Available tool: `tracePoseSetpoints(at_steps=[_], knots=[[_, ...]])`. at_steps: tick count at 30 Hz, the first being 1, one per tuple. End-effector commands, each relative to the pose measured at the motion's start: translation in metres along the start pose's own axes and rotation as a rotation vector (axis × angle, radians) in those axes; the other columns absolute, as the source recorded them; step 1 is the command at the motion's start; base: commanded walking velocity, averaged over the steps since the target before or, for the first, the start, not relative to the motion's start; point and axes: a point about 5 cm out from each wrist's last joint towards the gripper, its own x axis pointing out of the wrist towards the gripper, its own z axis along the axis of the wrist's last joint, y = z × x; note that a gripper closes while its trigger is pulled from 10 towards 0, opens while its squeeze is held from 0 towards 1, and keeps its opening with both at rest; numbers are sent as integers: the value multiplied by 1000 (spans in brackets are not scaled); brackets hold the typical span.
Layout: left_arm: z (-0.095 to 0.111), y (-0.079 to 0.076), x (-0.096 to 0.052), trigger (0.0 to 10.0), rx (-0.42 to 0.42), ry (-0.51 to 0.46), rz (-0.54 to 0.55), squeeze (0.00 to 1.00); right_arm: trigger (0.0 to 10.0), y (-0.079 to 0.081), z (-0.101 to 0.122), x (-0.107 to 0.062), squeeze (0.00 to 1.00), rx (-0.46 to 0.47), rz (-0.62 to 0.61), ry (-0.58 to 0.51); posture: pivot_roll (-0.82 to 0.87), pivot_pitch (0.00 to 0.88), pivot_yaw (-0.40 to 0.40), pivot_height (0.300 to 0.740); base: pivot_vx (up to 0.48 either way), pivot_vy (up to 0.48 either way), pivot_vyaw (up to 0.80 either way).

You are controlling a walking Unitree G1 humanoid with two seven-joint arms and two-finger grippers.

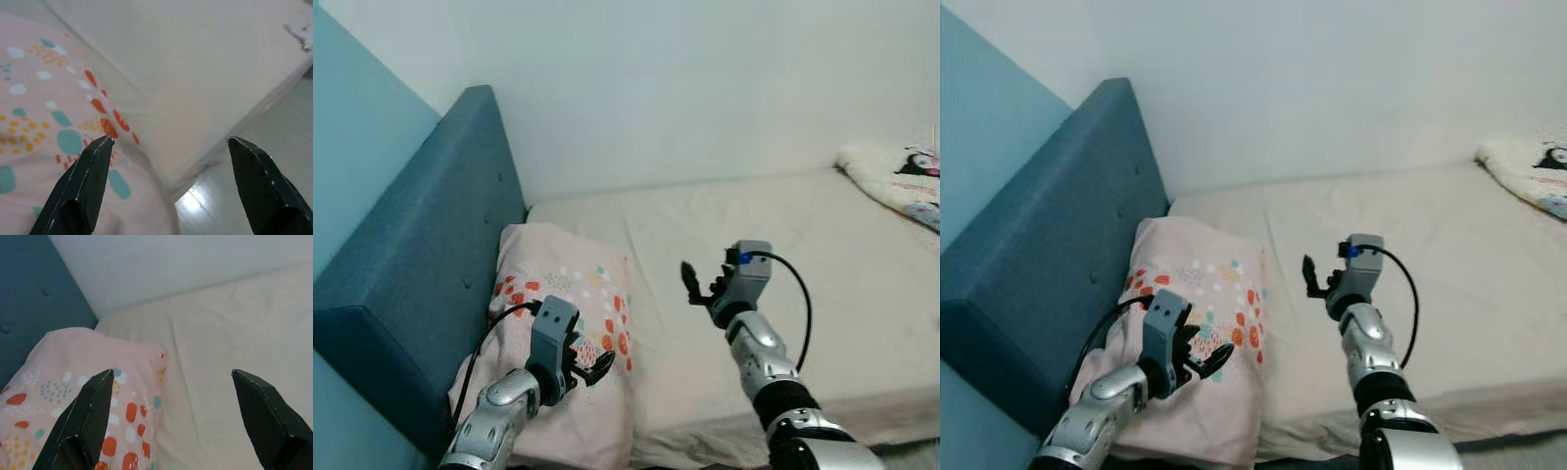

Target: Clean up the room

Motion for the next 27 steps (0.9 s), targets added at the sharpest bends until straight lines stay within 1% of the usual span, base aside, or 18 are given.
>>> tracePoseSetpoints(at_steps=[1, 6, 10, 11, 13, 15, 22, 23, 24, 27], knots=[[-2, -1, 0, 10000, -2, 6, 4, 0, 10000, 0, -1, 0, 0, 7, -1, 11, -188, 0, 29, 740, 0, -480, 0], [-6, 1, 1, 10000, -22, 24, 15, 0, 10000, 1, -2, 0, 0, 3, 1, 14, -187, 0, 29, 740, 0, -473, 0], [-8, 13, -1, 10000, -43, 21, 85, 0, 10000, 1, -3, 0, 0, 0, 1, 22, -186, 0, 31, 740, 0, 0, 0], [-8, 13, -1, 10000, -43, 21, 85, 0, 10000, 1, -3, 0, 0, 0, 1, 22, -186, 0, 31, 740, 0, 0, 0], [-9, 23, -1, 10000, -58, 27, 149, 0, 10000, 1, -4, 0, 0, -1, 0, 25, -186, 0, 31, 740, 0, 0, 0], [-10, 29, -2, 10000, -70, 30, 188, 0, 10000, 1, -5, 0, 0, -1, 2, 28, -188, 0, 32, 740, 0, 0, 0], [-11, 37, -5, 10000, -100, 11, 257, 0, 10000, 3, -8, -1, 0, -3, 10, 42, -186, 0, 30, 740, 0, 0, 0], [-11, 41, -7, 10000, -137, -11, 286, 0, 10000, 3, -9, -2, 0, -4, 11, 47, -185, 0, 28, 740, 0, -480, 0], [-11, 41, -7, 10000, -137, -11, 286, 0, 10000, 3, -9, -2, 0, -4, 11, 47, -185, 0, 28, 740, 0, -480, 0], [-18, 49, -12, 10000, -180, -18, 348, 0, 10000, 4, -13, -3, 0, -6, 14, 63, -185, 0, 23, 740, 0, -480, 0]])
